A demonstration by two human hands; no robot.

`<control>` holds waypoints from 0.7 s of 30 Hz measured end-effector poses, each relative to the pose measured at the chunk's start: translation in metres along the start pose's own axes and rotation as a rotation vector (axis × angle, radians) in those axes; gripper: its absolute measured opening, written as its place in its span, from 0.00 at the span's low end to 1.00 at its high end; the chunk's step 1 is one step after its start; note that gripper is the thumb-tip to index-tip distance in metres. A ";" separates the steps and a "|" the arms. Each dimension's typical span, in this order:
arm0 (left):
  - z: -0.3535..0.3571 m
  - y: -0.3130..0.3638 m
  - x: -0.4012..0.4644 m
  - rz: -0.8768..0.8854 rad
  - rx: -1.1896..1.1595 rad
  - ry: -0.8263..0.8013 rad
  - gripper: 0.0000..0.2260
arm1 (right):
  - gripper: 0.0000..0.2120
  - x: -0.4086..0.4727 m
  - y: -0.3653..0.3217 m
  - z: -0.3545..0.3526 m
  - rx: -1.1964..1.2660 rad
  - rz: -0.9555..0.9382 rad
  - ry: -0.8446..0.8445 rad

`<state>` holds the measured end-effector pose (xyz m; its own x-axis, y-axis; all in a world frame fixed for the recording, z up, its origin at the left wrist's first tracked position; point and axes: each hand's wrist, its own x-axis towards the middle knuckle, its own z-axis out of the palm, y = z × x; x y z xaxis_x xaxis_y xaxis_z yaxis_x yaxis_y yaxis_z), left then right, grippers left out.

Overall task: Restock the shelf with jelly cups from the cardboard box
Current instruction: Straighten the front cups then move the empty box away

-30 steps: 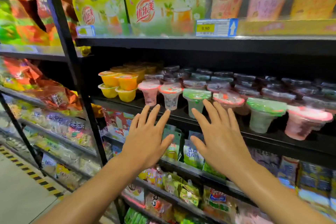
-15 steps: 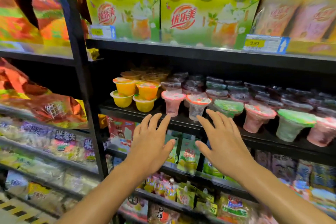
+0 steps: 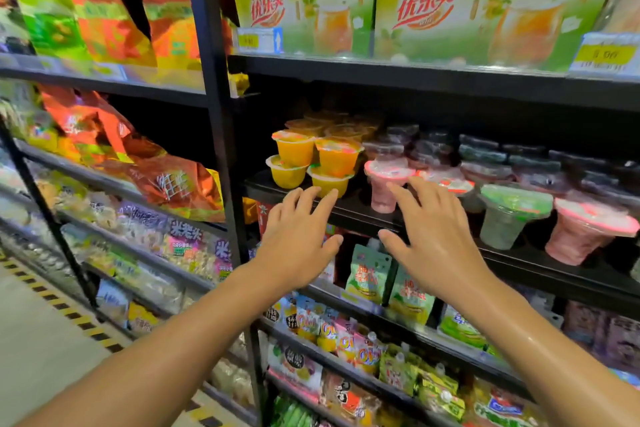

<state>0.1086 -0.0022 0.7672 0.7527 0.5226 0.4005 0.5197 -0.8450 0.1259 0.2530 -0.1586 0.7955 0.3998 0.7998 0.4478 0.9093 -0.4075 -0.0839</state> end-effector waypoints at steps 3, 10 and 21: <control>0.003 -0.033 0.016 0.028 -0.024 0.046 0.32 | 0.33 0.026 -0.020 0.005 -0.010 0.007 0.028; 0.015 -0.129 0.054 0.047 -0.237 0.132 0.31 | 0.31 0.084 -0.082 0.030 -0.036 0.139 0.116; 0.016 -0.177 0.091 0.089 -0.461 0.106 0.37 | 0.36 0.172 -0.141 0.033 -0.259 0.165 0.044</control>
<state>0.0913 0.1967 0.7669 0.7283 0.4517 0.5152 0.2038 -0.8607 0.4665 0.1976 0.0508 0.8544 0.5287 0.6960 0.4858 0.7708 -0.6334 0.0685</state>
